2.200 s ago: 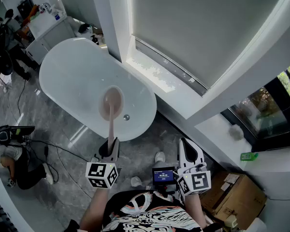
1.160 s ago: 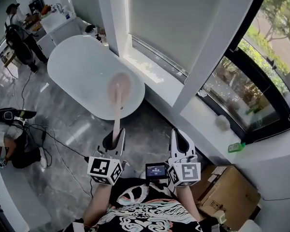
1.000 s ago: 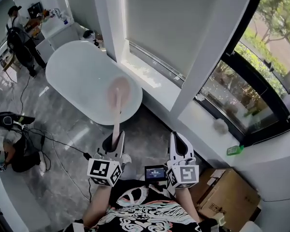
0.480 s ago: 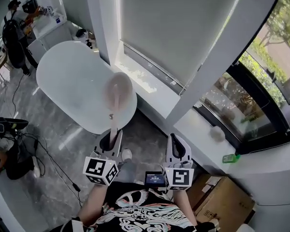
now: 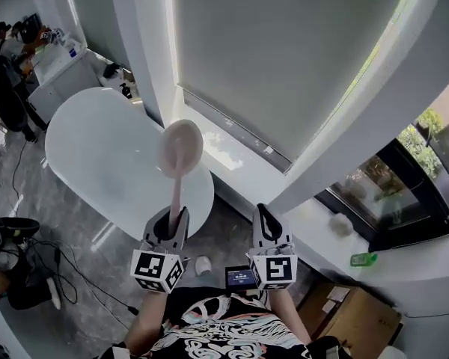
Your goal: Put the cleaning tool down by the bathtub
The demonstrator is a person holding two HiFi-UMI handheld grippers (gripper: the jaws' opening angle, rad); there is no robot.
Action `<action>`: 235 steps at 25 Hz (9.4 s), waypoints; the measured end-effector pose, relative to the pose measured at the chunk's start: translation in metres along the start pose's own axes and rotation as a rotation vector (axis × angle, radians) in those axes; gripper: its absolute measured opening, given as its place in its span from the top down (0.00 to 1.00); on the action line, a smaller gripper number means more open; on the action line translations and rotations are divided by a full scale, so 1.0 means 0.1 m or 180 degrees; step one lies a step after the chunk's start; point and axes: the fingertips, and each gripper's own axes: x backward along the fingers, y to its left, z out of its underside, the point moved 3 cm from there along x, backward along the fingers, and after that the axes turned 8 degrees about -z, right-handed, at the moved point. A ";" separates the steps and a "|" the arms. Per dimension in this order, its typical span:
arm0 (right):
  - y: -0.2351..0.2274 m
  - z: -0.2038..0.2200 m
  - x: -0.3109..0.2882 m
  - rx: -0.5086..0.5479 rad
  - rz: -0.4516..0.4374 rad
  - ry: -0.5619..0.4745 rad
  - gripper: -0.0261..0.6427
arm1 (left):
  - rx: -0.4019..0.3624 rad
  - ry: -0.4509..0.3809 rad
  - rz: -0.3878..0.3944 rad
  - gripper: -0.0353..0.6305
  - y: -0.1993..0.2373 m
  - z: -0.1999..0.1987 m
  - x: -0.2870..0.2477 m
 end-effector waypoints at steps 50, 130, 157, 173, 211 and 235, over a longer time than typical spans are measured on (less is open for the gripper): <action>-1.53 0.71 -4.46 -0.0111 -0.0829 0.0245 0.92 | 0.0349 0.0144 -0.0552 0.83 1.75 -0.06 -3.92; -1.65 4.49 -5.67 -0.0123 -0.1248 0.1476 0.92 | 0.1677 0.1141 -0.1264 0.83 1.97 3.99 -6.04; -1.77 4.93 -5.85 -0.0298 -0.1283 0.1664 0.92 | 0.2498 0.1744 -0.1384 0.83 1.94 4.91 -6.71; -1.70 5.05 -5.77 -0.0412 -0.1243 0.1693 0.92 | 0.1812 0.2094 -0.1747 0.83 1.89 5.28 -6.66; -1.78 5.01 -5.59 -0.0493 -0.1161 0.1682 0.92 | 0.1597 0.1252 -0.1618 0.92 1.90 4.56 -6.54; -1.49 3.87 -5.26 -0.0253 -0.0973 0.1337 0.92 | 0.0635 0.0630 -0.0753 0.92 2.07 3.07 -5.61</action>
